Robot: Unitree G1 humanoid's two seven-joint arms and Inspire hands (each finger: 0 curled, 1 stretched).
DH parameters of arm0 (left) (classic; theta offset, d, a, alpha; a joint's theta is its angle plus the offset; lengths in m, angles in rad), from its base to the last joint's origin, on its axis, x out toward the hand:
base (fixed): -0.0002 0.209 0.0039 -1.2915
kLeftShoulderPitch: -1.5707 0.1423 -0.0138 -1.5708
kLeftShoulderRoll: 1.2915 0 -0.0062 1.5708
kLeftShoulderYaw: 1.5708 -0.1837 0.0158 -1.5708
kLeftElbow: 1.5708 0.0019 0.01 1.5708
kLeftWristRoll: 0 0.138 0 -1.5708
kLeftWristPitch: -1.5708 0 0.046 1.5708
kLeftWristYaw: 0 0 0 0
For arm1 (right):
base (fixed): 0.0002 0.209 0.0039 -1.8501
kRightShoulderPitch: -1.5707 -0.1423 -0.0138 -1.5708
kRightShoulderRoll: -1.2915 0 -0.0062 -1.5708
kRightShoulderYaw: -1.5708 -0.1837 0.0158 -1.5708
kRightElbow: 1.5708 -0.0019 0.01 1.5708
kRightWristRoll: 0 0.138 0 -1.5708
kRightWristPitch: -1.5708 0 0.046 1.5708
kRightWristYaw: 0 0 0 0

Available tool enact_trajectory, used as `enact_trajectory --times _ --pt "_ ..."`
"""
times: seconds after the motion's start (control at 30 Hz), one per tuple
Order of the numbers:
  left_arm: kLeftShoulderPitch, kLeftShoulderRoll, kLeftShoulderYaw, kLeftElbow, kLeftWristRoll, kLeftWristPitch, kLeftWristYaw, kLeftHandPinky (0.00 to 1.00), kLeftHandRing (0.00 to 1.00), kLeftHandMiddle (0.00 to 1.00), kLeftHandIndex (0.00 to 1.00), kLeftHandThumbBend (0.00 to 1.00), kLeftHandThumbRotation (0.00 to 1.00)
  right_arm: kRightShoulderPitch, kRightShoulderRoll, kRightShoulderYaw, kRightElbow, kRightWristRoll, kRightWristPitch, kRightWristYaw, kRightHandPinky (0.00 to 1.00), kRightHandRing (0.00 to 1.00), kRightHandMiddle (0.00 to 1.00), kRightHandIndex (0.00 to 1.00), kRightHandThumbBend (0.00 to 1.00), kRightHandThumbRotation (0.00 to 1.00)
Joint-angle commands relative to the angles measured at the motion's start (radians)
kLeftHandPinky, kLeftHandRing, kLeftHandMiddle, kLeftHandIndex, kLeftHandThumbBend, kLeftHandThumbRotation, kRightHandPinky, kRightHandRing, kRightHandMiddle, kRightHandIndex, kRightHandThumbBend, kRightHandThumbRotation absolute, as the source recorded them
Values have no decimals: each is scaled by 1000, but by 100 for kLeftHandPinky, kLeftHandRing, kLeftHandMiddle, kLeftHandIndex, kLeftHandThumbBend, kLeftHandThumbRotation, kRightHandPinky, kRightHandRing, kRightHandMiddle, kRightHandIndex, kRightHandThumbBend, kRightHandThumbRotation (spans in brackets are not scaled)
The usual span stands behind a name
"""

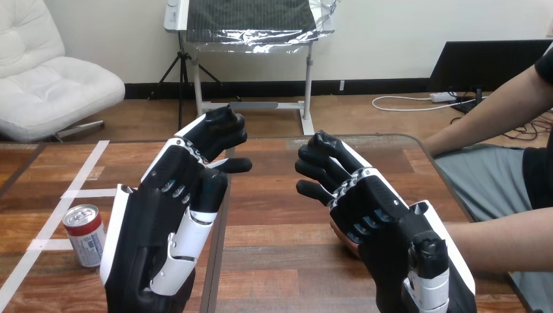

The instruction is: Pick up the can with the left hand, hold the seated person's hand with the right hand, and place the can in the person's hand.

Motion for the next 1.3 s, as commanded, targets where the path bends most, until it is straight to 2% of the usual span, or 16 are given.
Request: enact_trajectory --times 0.0,0.37,0.57,0.67,0.87,1.07,1.17,1.27 --pt "-21 -39 -2 -33 5 -6 6 68 80 80 77 50 67 -50 5 -9 -33 -2 -22 -1 87 91 90 91 79 98" --pt "-28 -38 0 -25 11 -7 12 67 80 80 77 50 67 -50 2 -8 -39 2 -11 -1 87 90 90 90 80 98" --pt "-41 -47 23 -3 39 -10 34 69 80 79 77 50 68 -53 4 -9 -37 -4 -13 -3 87 90 90 90 79 98" --pt "-57 -51 45 16 69 -14 56 69 79 78 76 51 69 -53 3 -8 -37 -6 -13 -2 87 90 90 90 79 98" --pt "-108 -60 108 78 177 -33 137 74 78 77 75 52 70 -53 8 -7 -31 -7 -21 -3 87 90 90 90 78 98" --pt "-162 -43 164 149 232 -45 191 78 79 76 74 51 71 -48 6 -5 -36 -8 -13 -4 87 90 90 90 79 98" --pt "-187 -27 190 194 241 -60 200 79 79 77 74 52 71 -49 5 -6 -36 -8 -14 -2 87 90 90 90 79 98" --pt "-214 -12 224 249 282 -88 228 77 79 77 74 53 72 -45 9 -4 -37 -16 -15 -8 86 90 90 90 79 97"
